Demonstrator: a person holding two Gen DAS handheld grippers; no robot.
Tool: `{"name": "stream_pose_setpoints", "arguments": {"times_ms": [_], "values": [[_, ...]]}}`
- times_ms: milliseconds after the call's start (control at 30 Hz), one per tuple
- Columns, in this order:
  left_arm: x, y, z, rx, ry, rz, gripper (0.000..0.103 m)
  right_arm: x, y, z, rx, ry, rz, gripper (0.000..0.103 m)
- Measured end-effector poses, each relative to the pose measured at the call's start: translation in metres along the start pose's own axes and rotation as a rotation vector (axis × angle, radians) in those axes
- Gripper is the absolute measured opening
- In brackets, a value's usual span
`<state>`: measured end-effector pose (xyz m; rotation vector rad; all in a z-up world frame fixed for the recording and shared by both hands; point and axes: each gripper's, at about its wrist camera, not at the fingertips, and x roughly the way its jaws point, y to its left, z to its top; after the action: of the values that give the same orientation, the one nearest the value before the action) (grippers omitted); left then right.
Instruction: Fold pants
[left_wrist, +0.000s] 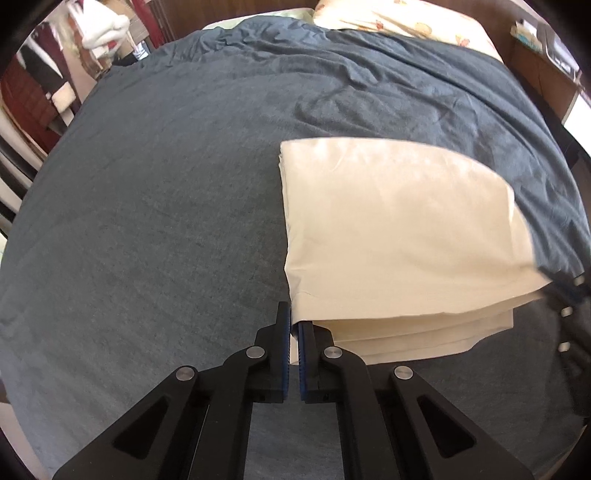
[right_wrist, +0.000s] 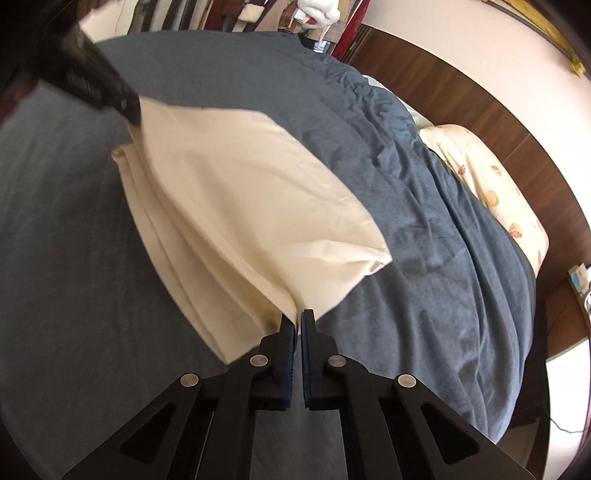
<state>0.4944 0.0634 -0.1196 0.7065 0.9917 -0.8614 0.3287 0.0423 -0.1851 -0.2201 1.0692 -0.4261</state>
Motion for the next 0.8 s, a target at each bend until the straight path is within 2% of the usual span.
{"name": "stream_pose_setpoints", "arguments": {"times_ms": [167,400,633,800], "values": [[-0.003,-0.003,-0.006,0.013,0.023,0.024,0.006,-0.021,-0.008,0.000,0.004,0.010,0.029,0.002],[-0.009,0.001,-0.010,0.026,0.039,0.048,0.006,-0.018,0.002,-0.002,-0.010,0.061,0.076,0.002],[-0.007,-0.004,-0.014,0.055,0.057,0.053,0.007,-0.013,0.015,-0.007,-0.043,0.098,0.042,0.002],[0.001,-0.002,-0.019,0.054,0.077,0.066,0.007,-0.026,0.023,-0.007,-0.044,0.067,0.031,0.002]]}}
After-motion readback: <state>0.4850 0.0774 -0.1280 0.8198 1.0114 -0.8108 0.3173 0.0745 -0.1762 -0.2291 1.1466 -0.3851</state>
